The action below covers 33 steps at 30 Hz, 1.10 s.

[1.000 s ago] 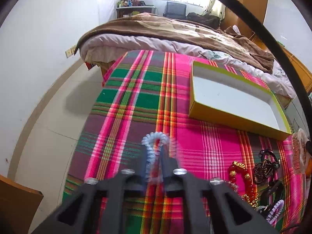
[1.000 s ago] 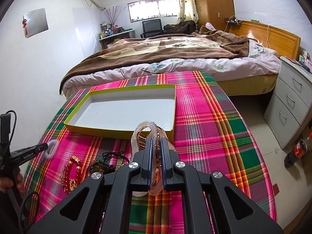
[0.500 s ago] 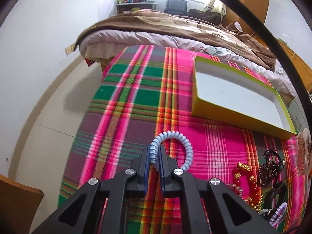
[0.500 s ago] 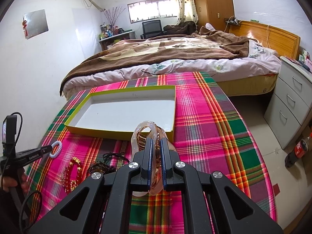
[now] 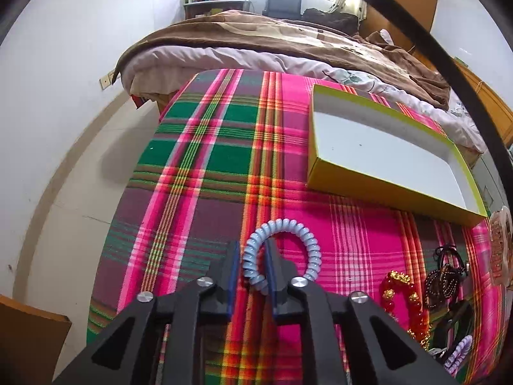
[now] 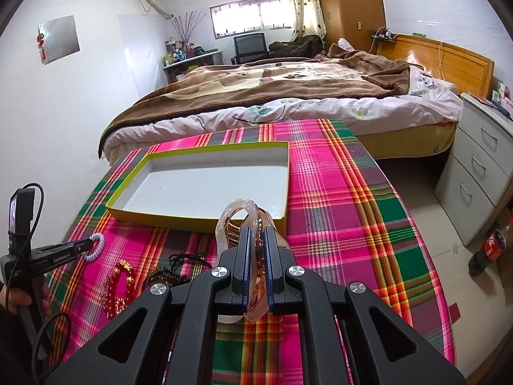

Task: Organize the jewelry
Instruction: 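Carry the coil hair tie and claw clip over the yellow box with both tools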

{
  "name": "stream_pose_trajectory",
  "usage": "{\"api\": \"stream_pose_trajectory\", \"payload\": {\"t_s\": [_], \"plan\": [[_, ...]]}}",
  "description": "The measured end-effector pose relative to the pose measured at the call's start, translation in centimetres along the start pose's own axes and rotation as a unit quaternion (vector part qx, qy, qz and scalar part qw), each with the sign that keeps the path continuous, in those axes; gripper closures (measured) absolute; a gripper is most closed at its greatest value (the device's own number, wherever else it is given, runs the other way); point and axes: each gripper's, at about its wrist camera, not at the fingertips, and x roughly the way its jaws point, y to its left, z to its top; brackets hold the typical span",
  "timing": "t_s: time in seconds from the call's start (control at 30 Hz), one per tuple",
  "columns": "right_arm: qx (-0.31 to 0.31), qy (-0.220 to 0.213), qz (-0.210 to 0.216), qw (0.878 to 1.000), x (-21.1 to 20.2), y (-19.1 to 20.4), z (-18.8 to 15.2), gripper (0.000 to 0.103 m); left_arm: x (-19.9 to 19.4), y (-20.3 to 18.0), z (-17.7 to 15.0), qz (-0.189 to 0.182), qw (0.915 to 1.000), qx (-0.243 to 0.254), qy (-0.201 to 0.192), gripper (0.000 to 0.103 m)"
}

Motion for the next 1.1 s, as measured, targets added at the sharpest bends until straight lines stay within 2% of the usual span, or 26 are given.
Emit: {"api": "stream_pose_trajectory", "payload": {"t_s": [0.07, 0.13, 0.2, 0.37, 0.53, 0.7, 0.9, 1.1], "plan": [[0.0, -0.001, 0.0, 1.0, 0.0, 0.0, 0.1, 0.095, 0.2, -0.7, 0.0, 0.011, 0.9998, 0.019, 0.002, 0.081], [-0.001, -0.003, 0.001, 1.0, -0.1, 0.0, 0.2, 0.095, 0.2, -0.9, 0.0, 0.016, 0.9996, 0.023, 0.002, 0.094], [-0.002, -0.002, 0.0, 1.0, 0.0, -0.1, 0.3, 0.095, 0.0, -1.0, 0.0, 0.0, 0.9998, 0.021, 0.003, 0.094], [-0.009, -0.008, -0.003, 1.0, 0.0, -0.1, 1.0, 0.095, -1.9, -1.6, 0.7, -0.005, 0.9993, 0.028, -0.025, 0.094], [-0.013, -0.021, -0.002, 1.0, 0.1, 0.0, 2.8, 0.095, -4.8, -2.5, 3.0, -0.022, 0.9972, 0.037, -0.061, 0.094], [-0.027, -0.031, -0.005, 0.999, 0.8, 0.3, 5.1, 0.095, -6.0, -3.7, 5.7, -0.03, 0.9946, 0.05, -0.085, 0.094], [-0.033, -0.023, -0.013, 0.999, 3.4, 0.1, 7.3, 0.095, -5.2, -5.7, 8.4, -0.044, 0.9926, 0.062, -0.095, 0.094], [-0.039, 0.003, -0.022, 0.999, 7.1, 0.3, 8.4, 0.095, -2.1, -7.9, 10.4, -0.061, 0.9922, 0.07, -0.083, 0.094]]}}
